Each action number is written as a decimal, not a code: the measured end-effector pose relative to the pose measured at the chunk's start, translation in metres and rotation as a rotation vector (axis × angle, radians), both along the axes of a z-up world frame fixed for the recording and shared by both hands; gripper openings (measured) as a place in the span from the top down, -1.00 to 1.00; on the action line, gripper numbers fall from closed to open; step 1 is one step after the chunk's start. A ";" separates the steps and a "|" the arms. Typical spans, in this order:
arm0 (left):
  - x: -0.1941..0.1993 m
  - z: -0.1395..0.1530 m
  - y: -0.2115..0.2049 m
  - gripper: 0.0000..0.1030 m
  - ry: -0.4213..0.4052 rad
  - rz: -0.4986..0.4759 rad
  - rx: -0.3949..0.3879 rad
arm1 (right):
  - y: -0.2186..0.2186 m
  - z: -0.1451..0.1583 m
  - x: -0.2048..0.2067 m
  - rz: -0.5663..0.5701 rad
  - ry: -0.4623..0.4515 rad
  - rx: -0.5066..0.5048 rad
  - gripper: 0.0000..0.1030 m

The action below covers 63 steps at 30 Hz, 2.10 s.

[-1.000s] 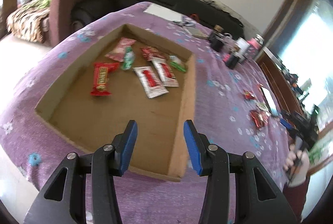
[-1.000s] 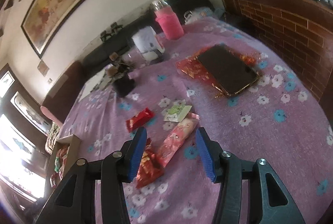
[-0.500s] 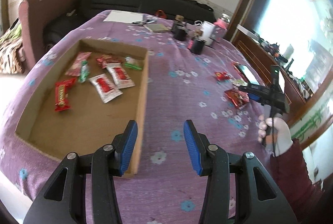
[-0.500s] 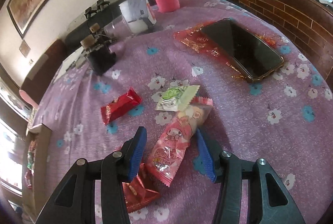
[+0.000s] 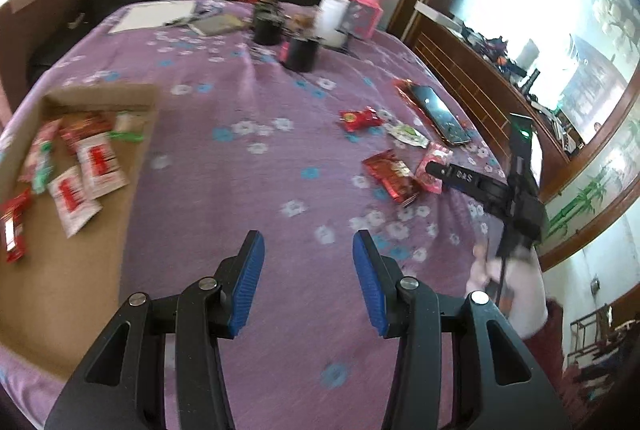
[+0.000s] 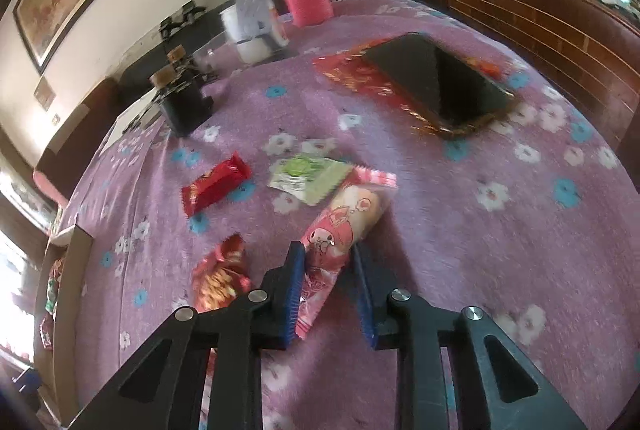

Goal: Organize snacks
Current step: 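Grasp the red gold-lettered packet with the left gripper while the right grasps the pink bunny packet, then carry both packets into the cardboard box and open both grippers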

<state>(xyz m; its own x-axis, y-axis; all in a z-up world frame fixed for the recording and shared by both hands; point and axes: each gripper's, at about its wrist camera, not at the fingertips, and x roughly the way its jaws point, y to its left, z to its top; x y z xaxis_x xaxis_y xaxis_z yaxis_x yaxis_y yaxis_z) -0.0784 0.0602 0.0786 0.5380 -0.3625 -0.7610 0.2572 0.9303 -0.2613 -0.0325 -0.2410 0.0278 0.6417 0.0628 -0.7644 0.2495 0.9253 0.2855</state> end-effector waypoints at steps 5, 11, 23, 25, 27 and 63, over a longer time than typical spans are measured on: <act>0.040 -0.024 -0.057 0.15 0.084 -0.048 -0.028 | -0.029 -0.004 -0.013 -0.067 -0.024 0.136 0.55; 0.085 -0.055 -0.107 0.16 0.210 -0.044 -0.112 | -0.039 -0.006 -0.014 -0.084 -0.033 0.201 0.58; 0.096 -0.061 -0.157 0.15 0.075 -0.079 0.089 | -0.047 -0.010 -0.017 -0.095 -0.041 0.282 0.58; 0.090 -0.063 -0.167 0.23 0.020 -0.113 0.176 | -0.047 -0.010 -0.017 -0.095 -0.041 0.278 0.58; 0.083 -0.063 -0.171 0.31 -0.014 -0.135 0.225 | -0.047 -0.010 -0.017 -0.093 -0.042 0.275 0.60; -0.017 -0.004 0.087 0.36 -0.054 0.218 -0.143 | -0.018 0.033 -0.045 0.043 -0.277 0.334 0.72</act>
